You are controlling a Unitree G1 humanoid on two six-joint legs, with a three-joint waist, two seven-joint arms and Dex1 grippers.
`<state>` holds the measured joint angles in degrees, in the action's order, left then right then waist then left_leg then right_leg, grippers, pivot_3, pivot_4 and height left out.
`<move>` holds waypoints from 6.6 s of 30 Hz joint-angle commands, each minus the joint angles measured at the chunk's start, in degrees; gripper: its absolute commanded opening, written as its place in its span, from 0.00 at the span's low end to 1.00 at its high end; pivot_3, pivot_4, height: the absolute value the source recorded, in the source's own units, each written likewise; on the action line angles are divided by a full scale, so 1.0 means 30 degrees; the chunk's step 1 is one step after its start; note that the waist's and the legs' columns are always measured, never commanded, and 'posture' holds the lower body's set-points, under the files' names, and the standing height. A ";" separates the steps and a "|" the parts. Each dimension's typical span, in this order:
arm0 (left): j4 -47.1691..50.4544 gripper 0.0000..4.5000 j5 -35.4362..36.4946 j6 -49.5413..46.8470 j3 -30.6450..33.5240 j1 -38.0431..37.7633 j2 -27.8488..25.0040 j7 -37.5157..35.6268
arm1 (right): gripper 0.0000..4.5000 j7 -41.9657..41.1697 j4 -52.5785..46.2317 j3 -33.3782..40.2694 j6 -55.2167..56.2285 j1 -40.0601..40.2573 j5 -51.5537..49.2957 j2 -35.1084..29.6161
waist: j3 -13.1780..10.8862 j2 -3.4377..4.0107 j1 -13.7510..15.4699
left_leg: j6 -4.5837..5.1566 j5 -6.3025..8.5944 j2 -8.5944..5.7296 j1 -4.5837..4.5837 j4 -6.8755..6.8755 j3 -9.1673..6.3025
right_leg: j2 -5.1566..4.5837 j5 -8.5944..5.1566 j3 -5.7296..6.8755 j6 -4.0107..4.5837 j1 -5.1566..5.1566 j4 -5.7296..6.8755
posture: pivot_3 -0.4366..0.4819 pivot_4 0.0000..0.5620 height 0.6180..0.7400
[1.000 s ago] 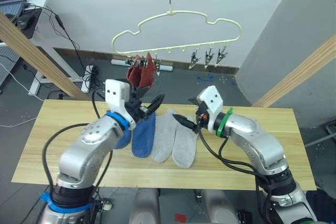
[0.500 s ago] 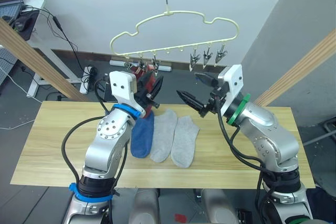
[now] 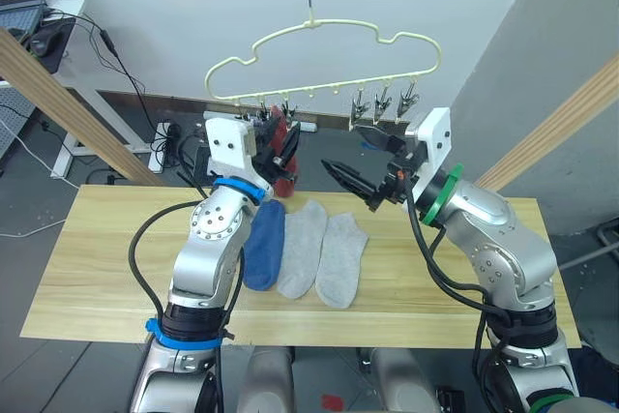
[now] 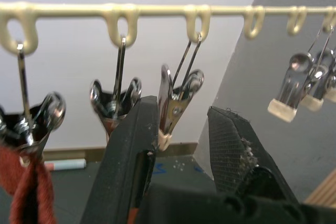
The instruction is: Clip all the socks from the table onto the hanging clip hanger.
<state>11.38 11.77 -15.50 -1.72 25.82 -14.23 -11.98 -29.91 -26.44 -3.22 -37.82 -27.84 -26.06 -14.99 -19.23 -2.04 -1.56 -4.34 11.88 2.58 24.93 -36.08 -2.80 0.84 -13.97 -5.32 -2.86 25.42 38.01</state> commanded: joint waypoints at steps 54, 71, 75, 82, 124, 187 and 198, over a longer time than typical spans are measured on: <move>0.0948 0.00 -0.0350 -0.1257 0.1484 0.0378 0.0732 -0.0344 | 1.00 0.2708 0.8396 -0.6948 -0.0005 0.2560 0.7071 0.0222 | 0.0009 -0.0012 -0.0049 | 0.0000 -0.0014 0.0007 -0.0051 -0.0052 -0.0027 | 0.0009 0.0014 0.0020 0.0019 -0.0050 0.0064 | 0.52 0.57 1.00; 0.1148 0.00 0.2642 -0.3935 0.2914 0.0402 0.1300 -0.0499 | 0.00 0.0190 0.8617 -0.6864 0.4348 0.3827 0.9606 -0.3037 | 0.0057 -0.0017 -0.0017 | 0.0002 -0.0013 -0.0003 -0.0067 -0.0118 -0.0035 | 0.0004 0.0024 0.0025 -0.0010 -0.0107 0.0068 | 0.52 0.55 1.00; 0.0988 0.00 0.8733 -0.9477 0.6026 0.0880 0.2119 0.0368 | 0.00 -0.1405 0.5431 -0.5385 0.5080 0.3668 0.7904 -0.3322 | 0.0059 -0.0015 -0.0137 | 0.0006 -0.0010 -0.0003 -0.0063 -0.0198 -0.0036 | 0.0008 0.0024 0.0018 -0.0017 -0.0108 0.0126 | 0.52 0.54 1.00; -0.0439 0.00 1.7240 -1.5022 1.0343 0.1990 0.1316 0.3055 | 0.00 -0.2564 0.1237 -0.4094 0.2918 0.2167 0.5172 -0.2551 | 0.0065 -0.0018 -0.0427 | 0.0013 -0.0022 0.0003 -0.0225 -0.0282 -0.0044 | 0.0047 0.0020 -0.0018 -0.0023 -0.0196 0.0324 | 0.51 0.53 1.00; 0.0055 0.00 2.1485 -1.2645 0.7368 0.1742 -0.1006 0.4347 | 0.00 -0.1381 0.3988 -0.3907 0.3348 -0.1099 0.5382 0.0528 | 0.0069 -0.0023 -0.0090 | 0.0004 -0.0018 -0.0005 -0.0066 -0.0254 -0.0015 | 0.0030 0.0018 -0.0039 -0.0018 -0.0046 0.0253 | 0.51 0.52 1.00; 0.8936 0.57 1.0355 -0.5879 0.3265 -0.2321 -0.5616 -0.4396 | 0.46 0.8025 0.4110 -0.0283 0.1140 -0.3826 0.6492 0.6154 | 0.0068 -0.0020 0.0088 | 0.0002 -0.0023 0.0016 0.0004 0.0010 -0.0007 | 0.0008 0.0012 0.0002 0.0027 0.0035 0.0036 | 0.60 0.54 1.00; 0.8869 0.57 0.9965 -0.5266 0.3334 -0.1946 -0.5273 -0.4137 | 0.46 0.8084 0.4460 0.0122 0.1307 -0.3987 0.6386 0.6257 | 0.0068 -0.0019 0.0103 | 0.0003 -0.0022 0.0016 0.0005 0.0011 -0.0009 | 0.0009 0.0052 0.0007 0.0096 0.0034 0.0034 | 0.60 0.56 1.00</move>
<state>36.41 42.19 -32.95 6.97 19.39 -30.10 -24.42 -5.89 -11.48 -3.39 -35.21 -38.99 -5.91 3.35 -19.02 -2.10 -1.25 -4.34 11.81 2.63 24.95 -36.05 -2.82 0.87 -13.81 -5.30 -2.58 25.53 38.12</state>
